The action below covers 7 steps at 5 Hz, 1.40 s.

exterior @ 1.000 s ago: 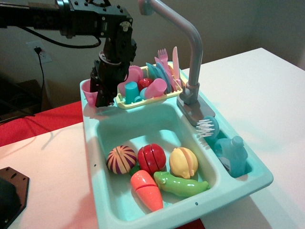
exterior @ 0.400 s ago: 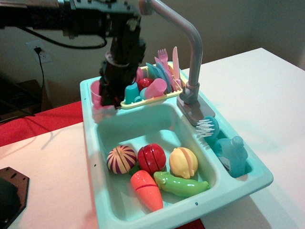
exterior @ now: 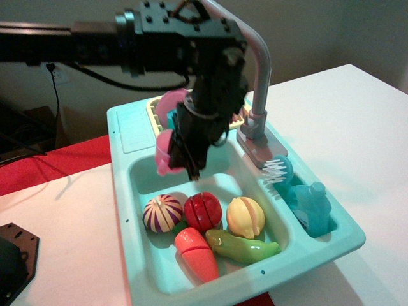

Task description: Put cup from counter to sink

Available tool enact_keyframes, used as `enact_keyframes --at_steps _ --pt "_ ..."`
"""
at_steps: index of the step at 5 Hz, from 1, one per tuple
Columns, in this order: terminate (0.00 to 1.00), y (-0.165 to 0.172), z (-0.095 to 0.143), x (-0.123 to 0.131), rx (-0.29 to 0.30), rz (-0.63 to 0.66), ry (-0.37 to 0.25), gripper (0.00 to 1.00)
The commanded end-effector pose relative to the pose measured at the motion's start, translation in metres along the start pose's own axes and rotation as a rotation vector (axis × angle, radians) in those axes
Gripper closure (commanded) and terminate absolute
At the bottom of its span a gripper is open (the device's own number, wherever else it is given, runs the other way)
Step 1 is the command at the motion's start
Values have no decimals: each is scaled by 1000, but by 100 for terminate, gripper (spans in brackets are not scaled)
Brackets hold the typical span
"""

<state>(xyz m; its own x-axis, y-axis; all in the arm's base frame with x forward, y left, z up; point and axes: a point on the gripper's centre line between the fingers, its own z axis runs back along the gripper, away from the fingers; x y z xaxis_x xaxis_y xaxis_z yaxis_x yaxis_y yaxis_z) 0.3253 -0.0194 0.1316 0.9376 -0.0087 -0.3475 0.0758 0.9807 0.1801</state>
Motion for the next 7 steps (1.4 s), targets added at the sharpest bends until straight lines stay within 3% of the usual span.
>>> enact_keyframes --at_steps 1,2,3,6,7 --pt "0 -22 -8 6 -33 -18 -15 100" --pt "0 -20 -25 7 -36 -8 -3 100" --pt "0 -10 -30 5 -46 26 13 0" --pt "0 4 -23 -13 -26 69 53 0" --pt "0 20 9 -33 34 98 7 0"
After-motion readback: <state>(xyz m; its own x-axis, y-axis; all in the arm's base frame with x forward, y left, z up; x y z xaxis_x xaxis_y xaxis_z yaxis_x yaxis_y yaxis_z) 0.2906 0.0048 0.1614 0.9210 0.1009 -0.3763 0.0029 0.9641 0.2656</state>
